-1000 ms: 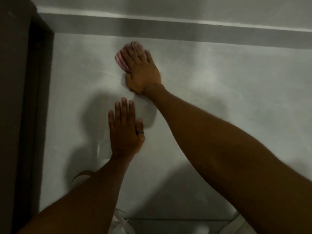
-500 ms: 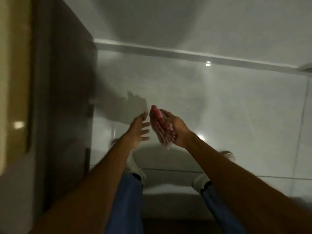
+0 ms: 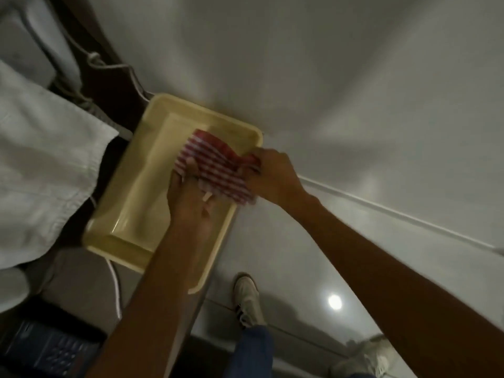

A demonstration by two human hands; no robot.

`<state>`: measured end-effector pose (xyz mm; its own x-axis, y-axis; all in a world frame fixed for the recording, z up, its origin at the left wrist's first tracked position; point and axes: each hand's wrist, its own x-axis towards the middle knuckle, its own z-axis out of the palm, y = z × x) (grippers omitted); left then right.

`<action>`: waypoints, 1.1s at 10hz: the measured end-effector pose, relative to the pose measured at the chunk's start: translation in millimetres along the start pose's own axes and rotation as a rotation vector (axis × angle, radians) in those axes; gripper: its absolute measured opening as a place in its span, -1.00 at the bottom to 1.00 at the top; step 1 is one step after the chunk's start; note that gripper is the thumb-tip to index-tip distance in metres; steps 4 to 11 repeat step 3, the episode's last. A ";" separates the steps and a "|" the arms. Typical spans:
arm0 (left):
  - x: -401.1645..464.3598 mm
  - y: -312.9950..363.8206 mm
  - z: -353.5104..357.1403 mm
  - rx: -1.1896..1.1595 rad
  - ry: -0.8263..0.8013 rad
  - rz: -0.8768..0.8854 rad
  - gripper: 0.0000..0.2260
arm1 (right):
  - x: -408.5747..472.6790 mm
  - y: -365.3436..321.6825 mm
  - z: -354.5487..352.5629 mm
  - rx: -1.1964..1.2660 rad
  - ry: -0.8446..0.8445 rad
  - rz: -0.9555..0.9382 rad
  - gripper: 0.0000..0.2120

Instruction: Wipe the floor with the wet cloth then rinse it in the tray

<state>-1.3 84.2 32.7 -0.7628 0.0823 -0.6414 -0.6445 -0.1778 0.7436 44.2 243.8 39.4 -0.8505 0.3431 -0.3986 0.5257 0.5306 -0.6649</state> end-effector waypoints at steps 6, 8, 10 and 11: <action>107.2 0.8 3.3 0.379 0.266 -0.083 -0.70 | 79.8 -16.3 69.8 -0.618 0.119 0.012 -0.60; 107.2 0.8 3.3 0.379 0.266 -0.083 -0.70 | 79.8 -16.3 69.8 -0.618 0.119 0.012 -0.60; 107.2 0.8 3.3 0.379 0.266 -0.083 -0.70 | 79.8 -16.3 69.8 -0.618 0.119 0.012 -0.60; 107.2 0.8 3.3 0.379 0.266 -0.083 -0.70 | 79.8 -16.3 69.8 -0.618 0.119 0.012 -0.60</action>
